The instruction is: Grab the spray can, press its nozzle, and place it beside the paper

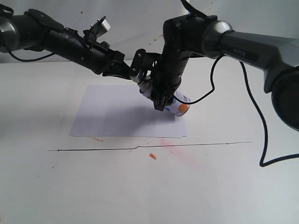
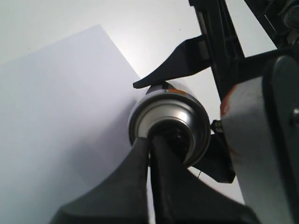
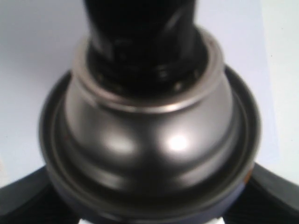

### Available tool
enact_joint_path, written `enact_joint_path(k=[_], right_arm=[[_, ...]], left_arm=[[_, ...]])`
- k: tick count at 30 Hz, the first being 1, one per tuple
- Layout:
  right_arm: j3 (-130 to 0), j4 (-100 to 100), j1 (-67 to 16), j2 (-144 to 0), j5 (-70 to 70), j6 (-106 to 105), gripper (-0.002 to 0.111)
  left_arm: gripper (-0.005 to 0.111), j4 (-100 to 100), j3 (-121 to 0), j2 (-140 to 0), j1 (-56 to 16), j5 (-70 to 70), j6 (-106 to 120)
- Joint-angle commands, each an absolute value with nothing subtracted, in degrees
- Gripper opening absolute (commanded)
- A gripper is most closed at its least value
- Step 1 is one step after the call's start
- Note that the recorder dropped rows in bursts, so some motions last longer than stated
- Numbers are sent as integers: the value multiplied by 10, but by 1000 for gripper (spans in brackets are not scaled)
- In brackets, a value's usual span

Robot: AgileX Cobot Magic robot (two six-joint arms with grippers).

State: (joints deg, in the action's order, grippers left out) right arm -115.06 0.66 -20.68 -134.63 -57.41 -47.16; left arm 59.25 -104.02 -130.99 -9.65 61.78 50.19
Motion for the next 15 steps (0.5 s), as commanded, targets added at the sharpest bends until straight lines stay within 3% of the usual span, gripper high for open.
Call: enact_joint_path(k=[1,15], right_arm=[[-1157,13,-205,-1337,-566,-474,0],[-1157,5,-205,-1336,-566,-474,0]], left_arm=[[3,602,-1042,-1308,-100,626,500],[3,592,-1042,-1308,-109,632,501]])
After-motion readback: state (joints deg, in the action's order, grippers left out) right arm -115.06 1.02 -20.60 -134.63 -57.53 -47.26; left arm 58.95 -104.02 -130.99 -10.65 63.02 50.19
